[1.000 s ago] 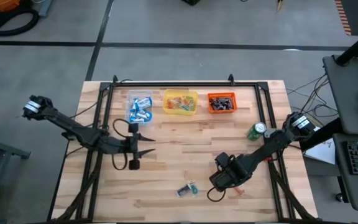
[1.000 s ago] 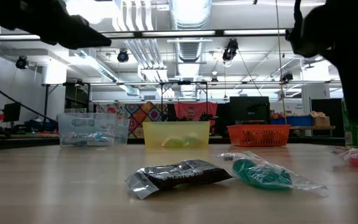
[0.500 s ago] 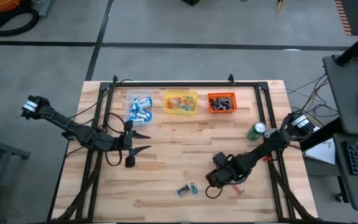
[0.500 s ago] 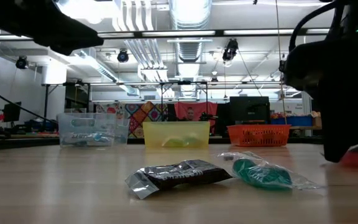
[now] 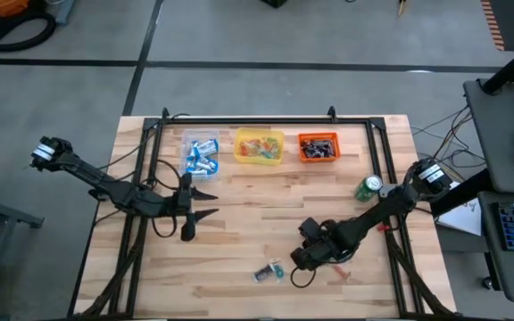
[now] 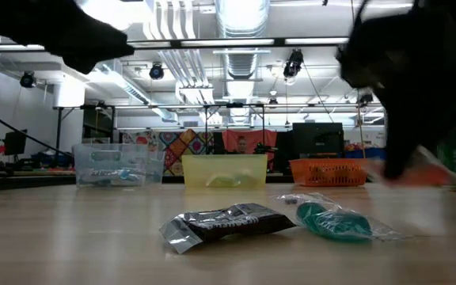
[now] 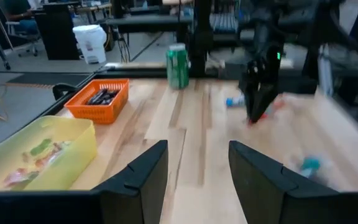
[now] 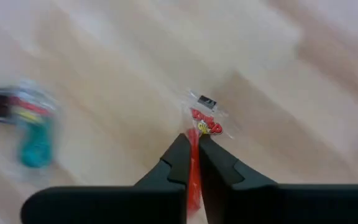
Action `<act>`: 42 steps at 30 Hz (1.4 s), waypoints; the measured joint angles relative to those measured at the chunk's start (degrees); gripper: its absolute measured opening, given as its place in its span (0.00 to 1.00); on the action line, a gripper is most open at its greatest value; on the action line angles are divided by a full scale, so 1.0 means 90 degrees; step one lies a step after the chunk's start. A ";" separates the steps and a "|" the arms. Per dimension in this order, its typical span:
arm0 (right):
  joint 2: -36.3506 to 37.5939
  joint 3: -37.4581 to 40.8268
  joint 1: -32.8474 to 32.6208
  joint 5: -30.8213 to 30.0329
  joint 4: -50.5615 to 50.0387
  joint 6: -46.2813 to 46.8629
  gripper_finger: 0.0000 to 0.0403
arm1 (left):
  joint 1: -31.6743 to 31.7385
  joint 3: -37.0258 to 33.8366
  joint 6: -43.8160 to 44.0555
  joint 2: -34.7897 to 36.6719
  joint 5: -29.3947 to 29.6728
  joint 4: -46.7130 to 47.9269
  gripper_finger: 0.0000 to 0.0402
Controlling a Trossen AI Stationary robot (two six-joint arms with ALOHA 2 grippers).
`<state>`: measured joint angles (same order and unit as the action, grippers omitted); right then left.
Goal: Sort candy
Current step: Put the red gummy into the yellow bin, then put the black chocolate into the orange bin
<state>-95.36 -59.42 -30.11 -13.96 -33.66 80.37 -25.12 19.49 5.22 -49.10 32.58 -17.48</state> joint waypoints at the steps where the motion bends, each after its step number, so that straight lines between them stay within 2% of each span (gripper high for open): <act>1: 0.0025 -0.0099 0.0036 -0.0145 0.0001 -0.0219 0.03 | 0.0000 0.0000 0.0107 0.0000 0.0004 -0.0133 0.38; 6: 0.0096 -0.0657 0.0466 -0.1050 0.0020 -0.1691 0.02 | 0.0000 -0.0005 0.0537 -0.0004 0.0006 -0.0727 0.38; 11: 0.0108 -0.1062 0.1262 -0.1876 0.0593 -0.3943 0.02 | 0.0000 -0.0010 0.0657 -0.0010 0.0004 -0.0944 0.38; 13: 0.0108 -0.1080 0.1696 -0.1784 0.1179 -0.4998 0.02 | 0.0000 -0.0010 0.0691 -0.0020 0.0005 -0.0980 0.38; 16: 0.0108 -0.1065 0.2473 -0.1076 0.2121 -0.6439 0.02 | 0.0000 -0.0010 0.0778 -0.0029 0.0004 -0.0970 0.38; 19: 0.0082 -0.1023 0.3259 -0.0617 0.3088 -0.7339 0.02 | 0.0000 -0.0012 0.0844 -0.0039 0.0004 -0.0957 0.38; 21: 0.0061 -0.0967 0.3736 -0.0580 0.3639 -0.7811 0.02 | 0.0000 -0.0012 0.0853 -0.0066 0.0004 -0.0979 0.38; 26: -0.0140 -0.0820 0.4744 -0.0585 0.4749 -0.7871 0.02 | 0.0000 -0.0012 0.0849 -0.0139 0.0190 -0.0961 0.38; 30: -0.0390 -0.0770 0.5201 -0.0294 0.4911 -0.7790 0.04 | 0.0012 -0.0013 0.0840 -0.0197 0.0349 -0.0945 0.38; 42: -0.0797 -0.0759 0.5476 -0.0103 0.4961 -0.7530 0.20 | 0.0012 -0.0015 0.0815 -0.0297 0.0391 -0.0895 0.38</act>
<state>-102.54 -66.26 19.17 -14.89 10.98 12.61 -25.02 19.35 12.56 -51.78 36.10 -25.54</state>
